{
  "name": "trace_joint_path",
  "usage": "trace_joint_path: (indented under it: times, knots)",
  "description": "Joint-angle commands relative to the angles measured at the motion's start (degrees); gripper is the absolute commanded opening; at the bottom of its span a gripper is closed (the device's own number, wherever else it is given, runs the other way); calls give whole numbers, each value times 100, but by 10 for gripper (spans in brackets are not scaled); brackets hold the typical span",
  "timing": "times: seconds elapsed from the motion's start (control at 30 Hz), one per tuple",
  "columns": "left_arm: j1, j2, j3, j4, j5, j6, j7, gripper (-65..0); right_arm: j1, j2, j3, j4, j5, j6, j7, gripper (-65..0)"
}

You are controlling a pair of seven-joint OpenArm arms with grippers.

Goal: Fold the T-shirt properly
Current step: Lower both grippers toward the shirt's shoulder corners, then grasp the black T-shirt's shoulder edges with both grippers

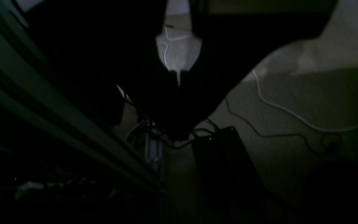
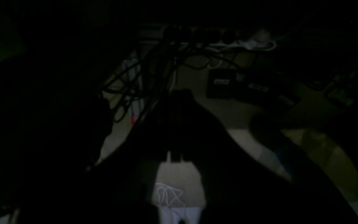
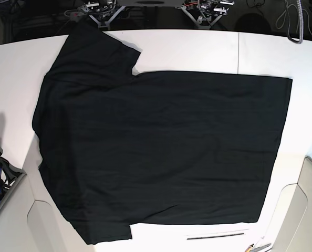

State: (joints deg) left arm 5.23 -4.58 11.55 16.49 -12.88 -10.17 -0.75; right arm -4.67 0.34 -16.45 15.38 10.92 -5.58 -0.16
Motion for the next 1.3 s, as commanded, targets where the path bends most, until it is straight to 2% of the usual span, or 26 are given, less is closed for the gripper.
trace_joint_path:
  times: [0.0,0.2,0.4,0.6,0.83,0.97,1.07,1.17,1.27]
  knots:
    - [157,-74,-11,76,7,-15,-101,-650,-111,17,11,90,0,-22,22,-650]
    - [1032,-446,-11,955,-4,-15,-140,-650,-813,262,11,872,0,-22,20,-650]
    - [2275,-1086,-11,2592,-72,-15,-142,-650,-1853,730,11,2243,0,-20,17,-650]
    - [3480,-1869,-15,4341,-638,-15,-140,-650,-3112,1360,11,4074,0,-22,20,-650]
    - [4826,-2444,-660,6540,-664,-68,-81,-650,-4754,2055,203,6723,0,-26,7,-650]
    - [5462,-2583,-1333,7755,-706,-684,326,-650,-5720,2337,638,8459,4,-20,-142,-650]
    - [5729,-2594,-1862,8533,-1161,-1231,728,-650,-6245,2549,1025,9586,4,-22,-142,-650]
    - [5794,-2588,-2363,9090,-1779,-1832,1023,-650,-6478,2546,1534,10386,140,-22,-142,-650]
    - [5751,-2581,-2798,9438,-2288,-2393,1115,-650,-6365,2376,2057,10780,761,-20,-142,-650]
